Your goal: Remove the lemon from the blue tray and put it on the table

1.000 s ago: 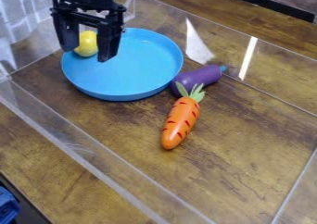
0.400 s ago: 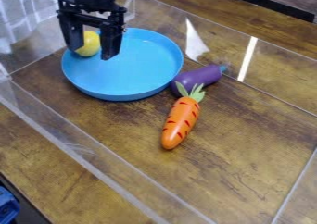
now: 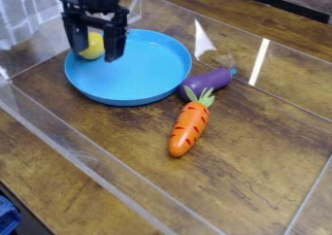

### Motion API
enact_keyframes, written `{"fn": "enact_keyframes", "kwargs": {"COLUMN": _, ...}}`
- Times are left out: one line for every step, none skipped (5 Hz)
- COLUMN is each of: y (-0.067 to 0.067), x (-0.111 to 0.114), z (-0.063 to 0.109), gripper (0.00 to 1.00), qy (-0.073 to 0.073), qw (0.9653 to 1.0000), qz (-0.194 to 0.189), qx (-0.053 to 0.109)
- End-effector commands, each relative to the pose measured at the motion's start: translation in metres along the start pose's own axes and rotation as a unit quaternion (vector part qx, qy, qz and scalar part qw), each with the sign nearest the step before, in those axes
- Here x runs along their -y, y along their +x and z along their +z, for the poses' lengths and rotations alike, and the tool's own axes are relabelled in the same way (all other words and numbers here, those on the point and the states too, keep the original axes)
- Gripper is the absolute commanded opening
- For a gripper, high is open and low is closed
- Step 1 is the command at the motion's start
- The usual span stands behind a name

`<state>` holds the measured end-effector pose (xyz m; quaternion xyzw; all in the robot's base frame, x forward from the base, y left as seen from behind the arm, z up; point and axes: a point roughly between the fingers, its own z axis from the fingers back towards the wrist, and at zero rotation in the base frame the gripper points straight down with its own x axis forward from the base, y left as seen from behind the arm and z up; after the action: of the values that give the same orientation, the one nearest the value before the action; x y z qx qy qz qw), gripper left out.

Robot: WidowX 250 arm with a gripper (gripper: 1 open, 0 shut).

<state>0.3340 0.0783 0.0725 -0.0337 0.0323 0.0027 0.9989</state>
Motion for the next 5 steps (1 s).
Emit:
{"fn": "enact_keyframes", "kwargs": {"y": 0.009, "x": 0.003, "z": 0.007, "gripper": 1.0, "qy": 0.005, "qw": 0.9986, "qz": -0.044, "qx": 0.031}}
{"fn": "enact_keyframes", "kwargs": {"y": 0.012, "x": 0.007, "z": -0.003, "gripper": 1.0, "qy": 0.005, "qw": 0.9984, "qz": -0.045, "qx": 0.033}}
{"fn": "enact_keyframes", "kwargs": {"y": 0.014, "x": 0.006, "z": -0.01, "gripper": 1.0, "qy": 0.001, "qw": 0.9987, "qz": -0.029, "qx": 0.041}}
{"fn": "enact_keyframes", "kwargs": {"y": 0.007, "x": 0.012, "z": -0.004, "gripper": 1.0, "qy": -0.001, "qw": 0.9985, "qz": -0.029, "qx": 0.047}}
{"fn": "enact_keyframes", "kwargs": {"y": 0.004, "x": 0.015, "z": -0.005, "gripper": 1.0, "qy": 0.0, "qw": 0.9986, "qz": -0.008, "qx": 0.053}}
